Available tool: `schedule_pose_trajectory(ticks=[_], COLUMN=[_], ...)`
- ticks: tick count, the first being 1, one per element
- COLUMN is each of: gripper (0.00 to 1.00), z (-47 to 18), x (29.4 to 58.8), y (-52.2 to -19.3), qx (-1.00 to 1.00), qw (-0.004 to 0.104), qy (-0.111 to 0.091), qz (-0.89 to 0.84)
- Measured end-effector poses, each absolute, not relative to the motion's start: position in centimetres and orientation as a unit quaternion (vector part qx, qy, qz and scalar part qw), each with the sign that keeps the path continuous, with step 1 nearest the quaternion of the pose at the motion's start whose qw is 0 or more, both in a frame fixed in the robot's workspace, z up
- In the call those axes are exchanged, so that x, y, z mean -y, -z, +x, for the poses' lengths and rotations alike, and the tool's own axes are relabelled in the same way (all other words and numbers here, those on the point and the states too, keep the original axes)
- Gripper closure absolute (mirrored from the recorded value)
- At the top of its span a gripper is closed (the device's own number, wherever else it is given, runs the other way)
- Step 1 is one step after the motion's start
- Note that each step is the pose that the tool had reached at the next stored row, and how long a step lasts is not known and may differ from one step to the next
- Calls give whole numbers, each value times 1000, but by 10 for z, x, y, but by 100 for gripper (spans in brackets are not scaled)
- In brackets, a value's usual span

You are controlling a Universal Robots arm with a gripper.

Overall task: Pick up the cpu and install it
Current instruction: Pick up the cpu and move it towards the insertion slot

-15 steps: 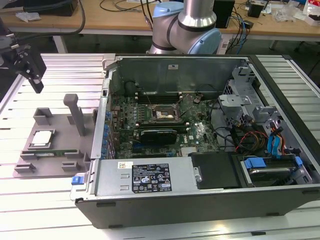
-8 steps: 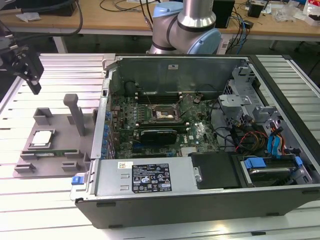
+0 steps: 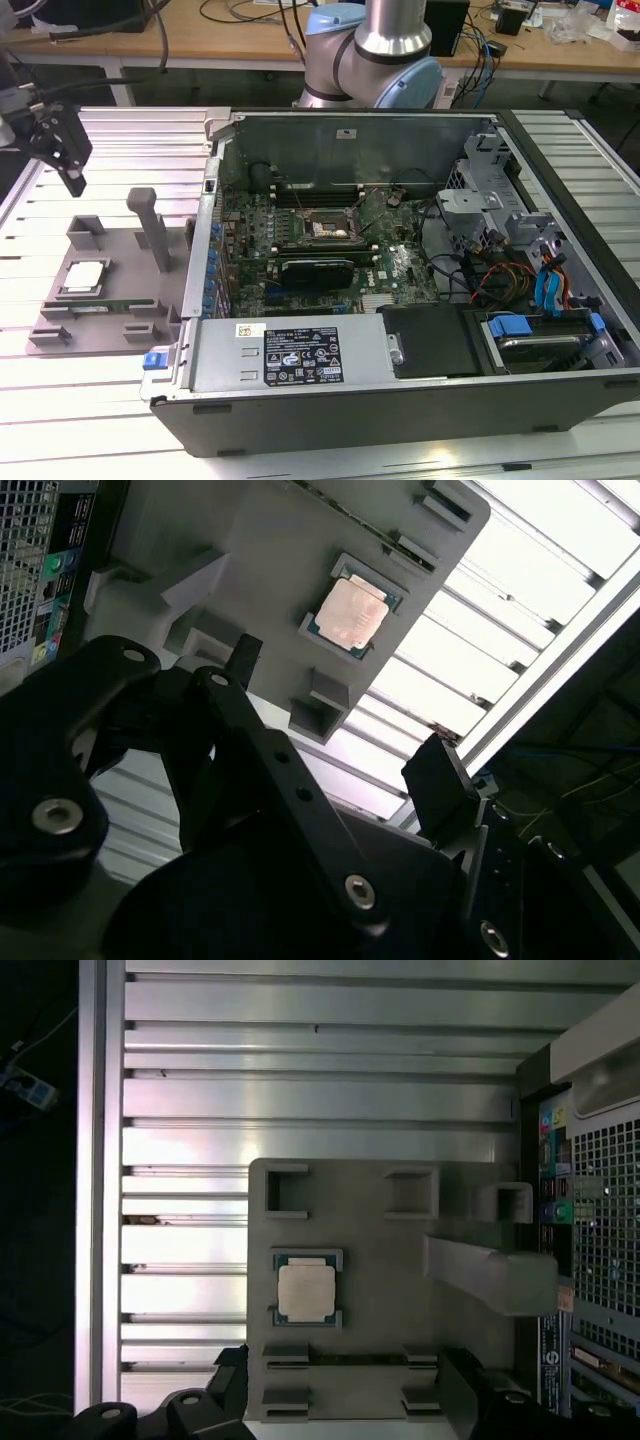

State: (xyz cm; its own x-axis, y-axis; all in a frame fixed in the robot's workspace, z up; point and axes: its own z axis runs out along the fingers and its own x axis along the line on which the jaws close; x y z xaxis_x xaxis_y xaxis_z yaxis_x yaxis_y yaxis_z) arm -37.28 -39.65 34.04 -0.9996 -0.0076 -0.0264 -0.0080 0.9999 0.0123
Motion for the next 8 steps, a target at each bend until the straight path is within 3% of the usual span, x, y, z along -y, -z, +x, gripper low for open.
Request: schedule_pose_trajectory(ticks=[8], gripper=[16], z=[-373], x=[397], y=[-327], qx=[-1000], qw=[13], qy=[-6], qz=[-4])
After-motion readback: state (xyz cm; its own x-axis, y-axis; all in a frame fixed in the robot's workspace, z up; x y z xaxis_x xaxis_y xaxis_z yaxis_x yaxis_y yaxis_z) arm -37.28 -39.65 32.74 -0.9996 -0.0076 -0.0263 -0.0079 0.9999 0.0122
